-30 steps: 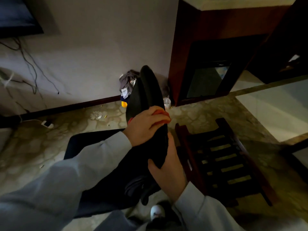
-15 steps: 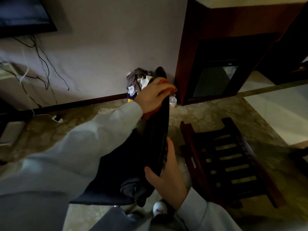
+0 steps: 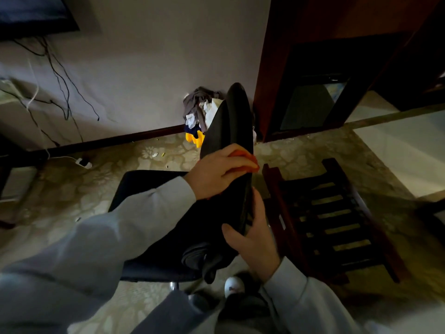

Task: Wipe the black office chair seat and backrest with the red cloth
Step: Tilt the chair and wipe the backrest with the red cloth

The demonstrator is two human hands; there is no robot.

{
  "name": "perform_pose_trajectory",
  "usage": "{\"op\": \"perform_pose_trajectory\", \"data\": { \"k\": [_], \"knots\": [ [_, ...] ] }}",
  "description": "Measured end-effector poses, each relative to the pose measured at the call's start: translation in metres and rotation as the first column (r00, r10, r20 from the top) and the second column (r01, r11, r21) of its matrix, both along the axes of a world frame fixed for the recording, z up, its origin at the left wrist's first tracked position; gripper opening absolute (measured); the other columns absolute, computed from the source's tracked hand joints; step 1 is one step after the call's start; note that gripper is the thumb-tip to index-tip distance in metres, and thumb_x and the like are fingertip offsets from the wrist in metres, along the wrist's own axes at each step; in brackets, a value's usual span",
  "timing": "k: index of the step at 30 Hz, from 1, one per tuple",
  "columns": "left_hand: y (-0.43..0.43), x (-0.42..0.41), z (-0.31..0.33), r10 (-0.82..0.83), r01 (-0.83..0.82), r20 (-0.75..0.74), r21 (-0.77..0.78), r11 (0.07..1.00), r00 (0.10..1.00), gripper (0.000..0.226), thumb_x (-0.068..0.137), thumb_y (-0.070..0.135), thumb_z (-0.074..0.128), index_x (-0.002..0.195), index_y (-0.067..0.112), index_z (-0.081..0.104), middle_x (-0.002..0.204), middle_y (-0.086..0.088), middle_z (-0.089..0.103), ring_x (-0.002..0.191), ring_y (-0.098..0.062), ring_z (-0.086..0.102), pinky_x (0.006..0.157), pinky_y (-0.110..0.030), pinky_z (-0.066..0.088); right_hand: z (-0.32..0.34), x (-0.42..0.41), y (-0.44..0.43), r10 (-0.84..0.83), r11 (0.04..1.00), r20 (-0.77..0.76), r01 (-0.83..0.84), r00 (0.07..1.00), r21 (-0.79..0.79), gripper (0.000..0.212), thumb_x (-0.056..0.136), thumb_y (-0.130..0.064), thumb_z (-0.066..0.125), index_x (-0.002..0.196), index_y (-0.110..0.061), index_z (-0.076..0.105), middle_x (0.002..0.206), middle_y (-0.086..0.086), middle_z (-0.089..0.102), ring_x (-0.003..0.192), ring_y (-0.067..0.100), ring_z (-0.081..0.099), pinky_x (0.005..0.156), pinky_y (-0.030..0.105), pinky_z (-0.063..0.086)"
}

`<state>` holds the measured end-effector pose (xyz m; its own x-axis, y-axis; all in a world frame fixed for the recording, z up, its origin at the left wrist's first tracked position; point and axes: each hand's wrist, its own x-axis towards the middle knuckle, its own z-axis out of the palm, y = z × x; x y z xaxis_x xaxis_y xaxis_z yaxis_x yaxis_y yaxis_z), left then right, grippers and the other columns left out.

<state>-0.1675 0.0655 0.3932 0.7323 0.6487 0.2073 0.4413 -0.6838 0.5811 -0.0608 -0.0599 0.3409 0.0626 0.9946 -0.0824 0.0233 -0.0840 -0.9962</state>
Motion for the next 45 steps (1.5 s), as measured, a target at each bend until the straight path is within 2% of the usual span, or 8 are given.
{"op": "perform_pose_trajectory", "data": {
  "k": [5,11,16,24,31,37,42,45],
  "knots": [
    [-0.019,-0.019,-0.011,-0.113,0.118,0.152,-0.028,0.993,0.982,0.028,0.092,0.022,0.049,0.114,0.017,0.065,0.12,0.003,0.05,0.115,-0.005,0.051,0.101,-0.021,0.041,0.003,-0.003,0.001,-0.025,0.997,0.009,0.025,1.0,0.073,0.085,0.071,-0.007,0.07,0.142,-0.02,0.026,0.122,-0.021,0.05,0.111,-0.011,0.052,0.088,0.013,0.047],
    [0.008,-0.019,-0.019,-0.032,0.005,0.243,0.112,0.994,0.97,0.03,0.091,0.024,0.047,0.117,0.022,0.06,0.119,-0.002,0.051,0.115,-0.003,0.046,0.101,-0.012,0.033,-0.004,-0.005,-0.003,0.035,0.976,-0.031,-0.027,0.999,0.218,0.074,0.069,-0.013,0.065,0.123,-0.045,0.026,0.104,-0.049,0.05,0.105,-0.023,0.047,0.079,0.0,0.04],
    [0.016,-0.005,-0.018,0.007,-0.026,0.091,0.202,0.979,0.996,0.031,0.093,0.024,0.052,0.124,0.024,0.056,0.116,0.009,0.044,0.101,-0.001,0.047,0.091,-0.006,0.035,-0.024,-0.01,-0.019,0.102,0.944,0.056,-0.114,0.993,0.31,0.096,0.059,-0.035,0.077,0.117,-0.065,0.007,0.105,-0.056,0.041,0.108,-0.027,0.041,0.079,-0.004,0.037],
    [-0.039,-0.007,-0.008,0.035,-0.033,0.0,0.319,0.947,0.999,0.024,0.095,0.018,0.05,0.111,0.021,0.066,0.099,0.014,0.045,0.088,0.005,0.046,0.084,-0.001,0.031,-0.04,-0.012,-0.026,-0.005,0.888,0.093,-0.038,0.996,0.458,0.069,0.075,-0.003,0.073,0.113,-0.044,0.033,0.09,-0.036,0.051,0.085,-0.026,0.05,0.068,-0.003,0.038],
    [-0.098,-0.04,-0.011,-0.113,0.11,0.0,0.232,0.967,0.994,0.021,0.092,0.017,0.053,0.107,0.026,0.066,0.108,0.01,0.055,0.103,0.001,0.054,0.096,-0.01,0.038,-0.055,-0.021,-0.025,-0.048,0.845,0.002,0.04,0.999,0.533,0.067,0.077,-0.008,0.072,0.117,-0.048,0.035,0.098,-0.024,0.054,0.087,-0.02,0.055,0.067,0.004,0.044],
    [-0.091,-0.045,-0.005,0.014,-0.027,0.073,0.185,0.982,0.997,0.024,0.096,0.013,0.047,0.11,0.024,0.062,0.098,0.021,0.051,0.089,0.016,0.052,0.08,0.002,0.035,-0.07,-0.025,-0.032,-0.015,0.866,0.07,-0.022,0.997,0.499,0.088,0.073,-0.013,0.076,0.118,-0.058,0.015,0.111,-0.033,0.038,0.099,-0.019,0.046,0.076,0.003,0.043],
    [-0.066,-0.014,-0.015,0.123,-0.13,0.042,0.273,0.953,0.992,0.029,0.098,0.012,0.043,0.122,0.011,0.06,0.101,0.01,0.046,0.089,0.007,0.044,0.078,0.009,0.026,-0.072,-0.022,-0.033,0.009,0.882,0.129,-0.068,0.992,0.465,0.097,0.072,-0.013,0.077,0.129,-0.05,0.008,0.114,-0.031,0.039,0.111,-0.005,0.046,0.101,0.029,0.041],
    [-0.065,-0.016,-0.018,0.099,-0.106,0.04,0.279,0.954,0.994,0.029,0.098,0.012,0.042,0.122,0.013,0.059,0.103,0.008,0.047,0.089,0.01,0.044,0.08,0.009,0.025,-0.074,-0.018,-0.034,0.038,0.892,0.13,-0.092,0.991,0.442,0.101,0.074,-0.013,0.075,0.137,-0.047,0.005,0.114,-0.032,0.038,0.109,-0.006,0.046,0.1,0.028,0.042]
  ]
}}
